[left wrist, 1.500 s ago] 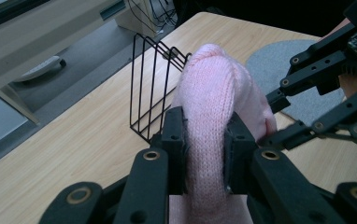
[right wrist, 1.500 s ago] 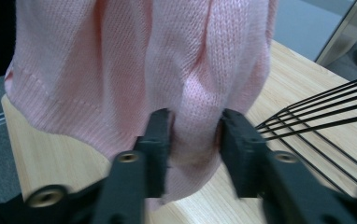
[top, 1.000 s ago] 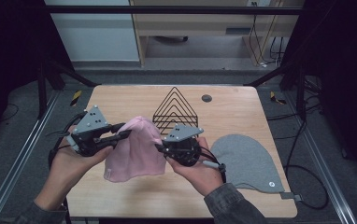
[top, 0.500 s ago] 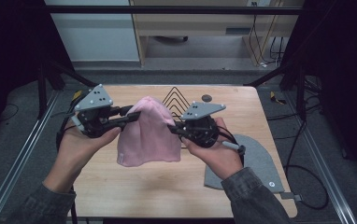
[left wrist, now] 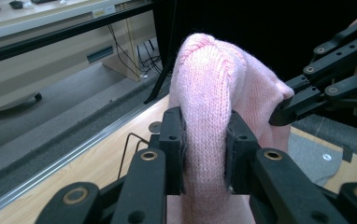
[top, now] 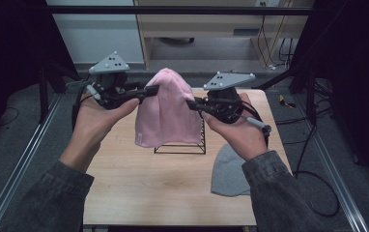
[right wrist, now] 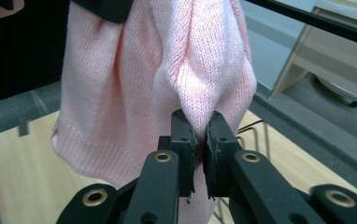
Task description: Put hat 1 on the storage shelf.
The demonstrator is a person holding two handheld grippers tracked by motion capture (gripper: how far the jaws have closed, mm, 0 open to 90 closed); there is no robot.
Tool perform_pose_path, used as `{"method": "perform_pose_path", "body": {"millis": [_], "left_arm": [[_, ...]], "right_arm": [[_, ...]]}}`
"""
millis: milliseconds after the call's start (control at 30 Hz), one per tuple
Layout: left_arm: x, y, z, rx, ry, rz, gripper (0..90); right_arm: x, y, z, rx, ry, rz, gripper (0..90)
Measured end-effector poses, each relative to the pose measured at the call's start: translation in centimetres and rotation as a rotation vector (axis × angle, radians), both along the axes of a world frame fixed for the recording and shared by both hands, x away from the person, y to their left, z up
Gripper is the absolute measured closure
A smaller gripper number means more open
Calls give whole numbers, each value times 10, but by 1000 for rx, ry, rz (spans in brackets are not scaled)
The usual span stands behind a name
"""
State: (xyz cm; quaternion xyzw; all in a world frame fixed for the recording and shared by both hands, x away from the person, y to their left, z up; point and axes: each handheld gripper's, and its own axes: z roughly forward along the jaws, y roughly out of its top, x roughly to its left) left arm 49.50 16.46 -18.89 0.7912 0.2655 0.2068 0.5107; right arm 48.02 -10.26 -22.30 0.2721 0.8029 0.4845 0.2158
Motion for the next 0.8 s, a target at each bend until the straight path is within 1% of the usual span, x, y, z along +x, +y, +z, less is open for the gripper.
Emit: {"method": "perform_pose_path", "body": {"millis": [33,67,133,233,267,300,333,400,433,467,500,600,633,700,733,800], "left_arm": [[0,0,0,0,0,0,727],[4,-2,2,9,-4,6,727],[14,-7,4,3,-8,14,727],[21,-11,4,-5,-9,15,728],[25,-11,4,-4,-6,14,727],[33,-14,3,-8,-7,19,727],[37,-15,3,-8,-7,21,727],[43,-16,2,-9,-6,20,726],[43,-16,2,-9,-6,20,725],[48,-17,2,-12,-9,19,726],[48,-17,2,-12,-9,19,727],[56,-17,-2,-22,-2,25,729],[59,-16,-2,-12,-3,26,729],[61,-17,-2,-11,-5,29,729],[64,-17,-2,-12,-16,28,729],[66,-18,-2,-12,-18,27,728]], "right_arm": [[0,0,0,0,0,0,838],[2,-1,1,-3,-2,-6,839],[14,-3,3,-4,-6,-25,839],[21,-5,3,-1,-9,-37,839],[28,-8,3,2,-9,-53,839],[30,-9,3,1,-9,-60,839],[35,-11,3,6,-12,-69,839],[41,-14,3,5,-12,-86,839],[45,-14,3,5,-15,-93,839],[47,-15,3,8,-14,-100,839],[49,-16,4,8,-20,-102,840],[52,-18,5,19,-21,-109,841],[53,-18,5,18,-21,-110,841],[54,-19,5,12,-21,-114,842],[57,-21,4,10,-27,-111,843],[61,-22,1,14,-28,-119,843]]}}
